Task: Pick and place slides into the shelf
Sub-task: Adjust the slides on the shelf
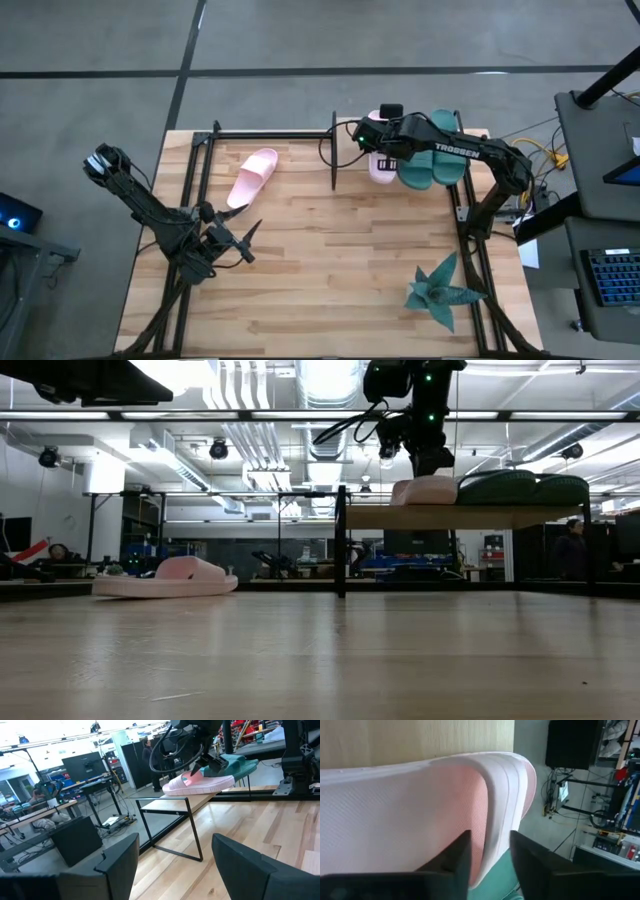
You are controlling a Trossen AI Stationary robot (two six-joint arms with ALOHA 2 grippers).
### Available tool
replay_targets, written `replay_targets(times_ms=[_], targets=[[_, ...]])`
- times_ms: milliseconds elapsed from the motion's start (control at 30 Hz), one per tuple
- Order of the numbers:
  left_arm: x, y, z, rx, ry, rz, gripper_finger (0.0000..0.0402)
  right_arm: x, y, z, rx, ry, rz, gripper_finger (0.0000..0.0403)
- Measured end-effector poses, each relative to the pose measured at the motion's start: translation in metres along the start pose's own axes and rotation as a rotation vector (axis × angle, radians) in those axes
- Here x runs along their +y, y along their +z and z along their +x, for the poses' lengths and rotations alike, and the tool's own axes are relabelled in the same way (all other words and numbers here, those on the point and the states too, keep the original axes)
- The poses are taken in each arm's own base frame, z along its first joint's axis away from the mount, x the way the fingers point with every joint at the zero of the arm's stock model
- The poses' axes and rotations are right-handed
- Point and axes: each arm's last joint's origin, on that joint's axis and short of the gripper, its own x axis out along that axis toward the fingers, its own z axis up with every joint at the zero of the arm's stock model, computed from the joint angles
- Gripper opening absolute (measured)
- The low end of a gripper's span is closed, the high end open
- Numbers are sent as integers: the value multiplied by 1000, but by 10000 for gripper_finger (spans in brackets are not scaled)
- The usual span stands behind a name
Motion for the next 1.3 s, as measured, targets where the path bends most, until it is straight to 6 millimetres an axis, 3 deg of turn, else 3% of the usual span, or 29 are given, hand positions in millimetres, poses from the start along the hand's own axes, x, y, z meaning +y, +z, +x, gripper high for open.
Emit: replay_targets(times_ms=[167,300,500,633,733,1000,1300], targets=[[0,0,0,0,0,-1,235,-4,0,-3,10,-27,-17,185],[0,0,0,0,0,-1,235,-14,1,-18,17,-139,59,210],[0,0,0,0,0,1,235,-40,1,-73,-143,-199,219,211],[0,0,0,1,-10,2,235,-51,-13,-114,-306,-134,293,204],[-1,0,0,6,-38,2,235,-52,-25,-130,-362,-62,296,203],[-2,0,0,8,-52,0,235,-41,-44,-136,-371,152,303,203],[-1,0,0,8,-51,-1,235,-5,-15,-92,-298,153,-13,203]])
